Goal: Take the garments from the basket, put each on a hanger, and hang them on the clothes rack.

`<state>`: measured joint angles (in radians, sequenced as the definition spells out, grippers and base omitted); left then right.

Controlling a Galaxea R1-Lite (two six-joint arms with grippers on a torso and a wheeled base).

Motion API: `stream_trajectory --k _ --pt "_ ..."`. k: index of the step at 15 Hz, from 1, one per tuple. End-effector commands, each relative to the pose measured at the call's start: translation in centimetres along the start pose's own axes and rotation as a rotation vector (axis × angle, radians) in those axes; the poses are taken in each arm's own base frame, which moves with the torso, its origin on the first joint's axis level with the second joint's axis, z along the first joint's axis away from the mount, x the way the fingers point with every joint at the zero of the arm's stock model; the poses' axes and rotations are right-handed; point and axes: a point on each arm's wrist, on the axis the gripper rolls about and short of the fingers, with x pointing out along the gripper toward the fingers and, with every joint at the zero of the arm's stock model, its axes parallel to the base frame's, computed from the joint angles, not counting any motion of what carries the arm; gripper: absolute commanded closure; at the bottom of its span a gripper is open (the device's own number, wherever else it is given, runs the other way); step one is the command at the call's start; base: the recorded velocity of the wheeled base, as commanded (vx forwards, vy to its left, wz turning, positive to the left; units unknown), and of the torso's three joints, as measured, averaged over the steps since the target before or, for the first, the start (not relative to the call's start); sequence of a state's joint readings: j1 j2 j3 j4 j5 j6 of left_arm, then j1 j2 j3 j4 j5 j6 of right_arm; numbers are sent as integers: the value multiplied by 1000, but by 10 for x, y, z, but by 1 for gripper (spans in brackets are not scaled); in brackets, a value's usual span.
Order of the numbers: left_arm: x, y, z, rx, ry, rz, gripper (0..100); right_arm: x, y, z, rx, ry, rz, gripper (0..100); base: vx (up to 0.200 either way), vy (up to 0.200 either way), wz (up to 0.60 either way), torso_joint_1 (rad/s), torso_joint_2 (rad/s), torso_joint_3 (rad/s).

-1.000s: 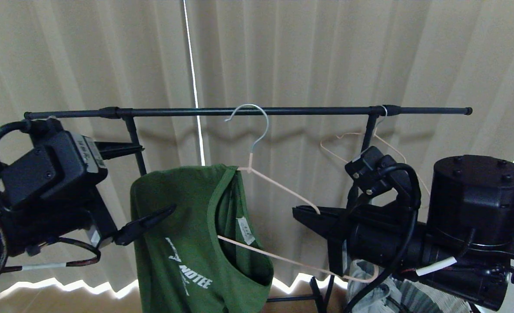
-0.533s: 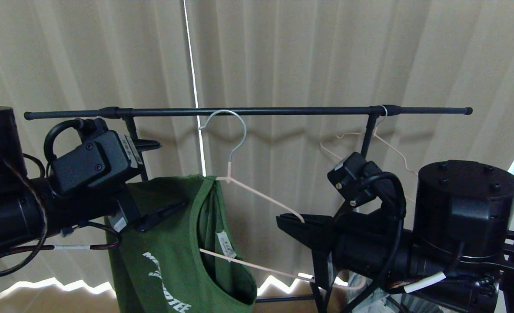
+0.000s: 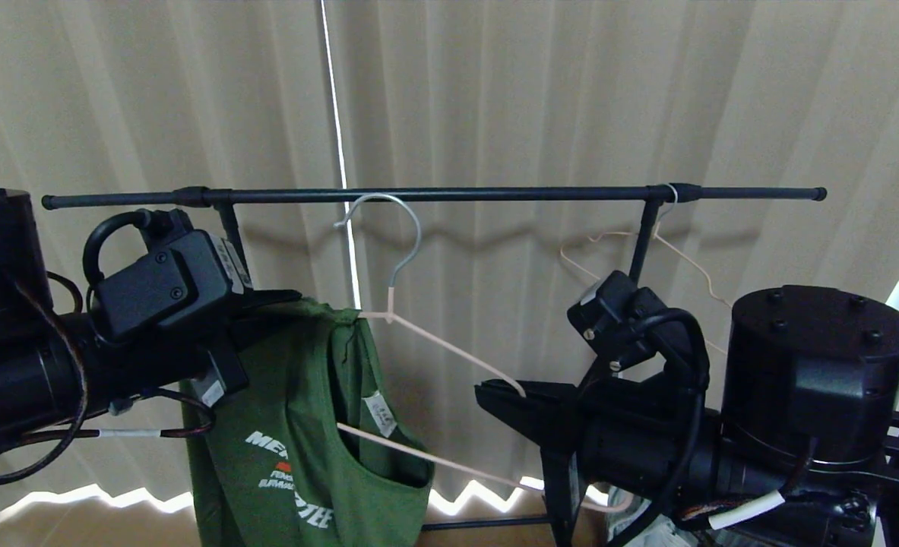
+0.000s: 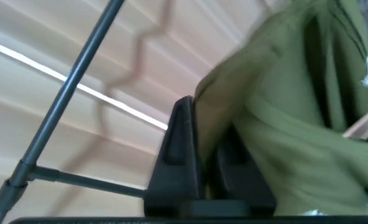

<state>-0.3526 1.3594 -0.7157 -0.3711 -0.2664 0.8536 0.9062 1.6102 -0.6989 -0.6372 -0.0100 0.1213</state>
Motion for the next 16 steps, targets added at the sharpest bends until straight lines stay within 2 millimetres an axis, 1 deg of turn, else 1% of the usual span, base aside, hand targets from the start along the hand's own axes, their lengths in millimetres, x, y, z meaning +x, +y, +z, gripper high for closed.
stream_trajectory --k 1,5,6,8,9,11,12,13,15,16 --pt "0 0 0 0 1 -2 100 0 0 0 0 -1 0 100 0 0 0 0 0 0" --pt "-1 -1 -2 0 -5 9 100 -2 0 0 -2 5 -4 100 0 0 0 0 0 0" --pt "-1 -1 -2 0 -16 21 100 -2 0 -1 0 6 -4 0 0 0 0 0 0 0" --pt "-1 1 -3 -23 -9 72 100 -2 -1 -2 2 5 -16 0 0 0 0 0 0 0" --pt "-2 2 -6 -52 41 118 100 -6 -3 -4 4 0 -33 0 0 0 0 0 0 0" --pt "-2 3 -7 -148 100 182 100 -20 -4 -6 5 -13 -45 0 0 0 0 0 0 0" --pt "-2 4 -8 -169 115 203 100 -25 -4 -8 6 -14 -46 0 0 0 0 0 0 0" --pt "-2 5 -8 -210 166 270 100 -34 -6 -15 6 1 -49 0 0 0 0 0 0 0" --pt "-1 7 -8 -277 199 351 100 -39 -7 -27 5 40 -56 0 0 0 0 0 0 0" --pt "-2 9 -6 -301 188 380 100 -39 -8 -28 5 46 -58 0 0 0 0 0 0 0"
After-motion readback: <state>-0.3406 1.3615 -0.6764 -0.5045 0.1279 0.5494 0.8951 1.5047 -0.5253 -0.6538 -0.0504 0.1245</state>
